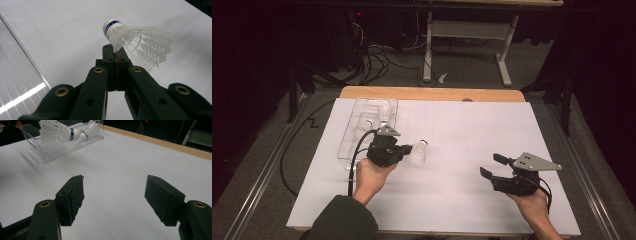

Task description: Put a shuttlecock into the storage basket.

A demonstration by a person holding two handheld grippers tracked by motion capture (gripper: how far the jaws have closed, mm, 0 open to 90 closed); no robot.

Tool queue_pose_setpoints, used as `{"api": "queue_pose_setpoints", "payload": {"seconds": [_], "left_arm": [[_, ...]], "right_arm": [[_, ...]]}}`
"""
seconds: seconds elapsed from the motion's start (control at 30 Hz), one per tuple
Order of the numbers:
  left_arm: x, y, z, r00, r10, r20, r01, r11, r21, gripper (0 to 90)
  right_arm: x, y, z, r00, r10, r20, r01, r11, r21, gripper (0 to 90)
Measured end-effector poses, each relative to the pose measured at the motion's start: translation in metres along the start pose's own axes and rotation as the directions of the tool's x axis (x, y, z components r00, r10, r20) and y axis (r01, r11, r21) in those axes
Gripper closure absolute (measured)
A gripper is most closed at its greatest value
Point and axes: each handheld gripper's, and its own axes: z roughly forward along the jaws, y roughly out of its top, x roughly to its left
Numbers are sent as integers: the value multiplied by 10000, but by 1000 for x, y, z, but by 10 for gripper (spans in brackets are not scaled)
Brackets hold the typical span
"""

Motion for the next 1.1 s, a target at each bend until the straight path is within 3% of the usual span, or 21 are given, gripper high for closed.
{"api": "queue_pose_setpoints", "payload": {"seconds": [1.1], "left_arm": [[14, 1, -23, 9995, -305, -118, 301, 9990, -318, 899]], "right_arm": [[-4, -25, -12, 9994, 133, 310, -116, 9984, -546, 309]]}}
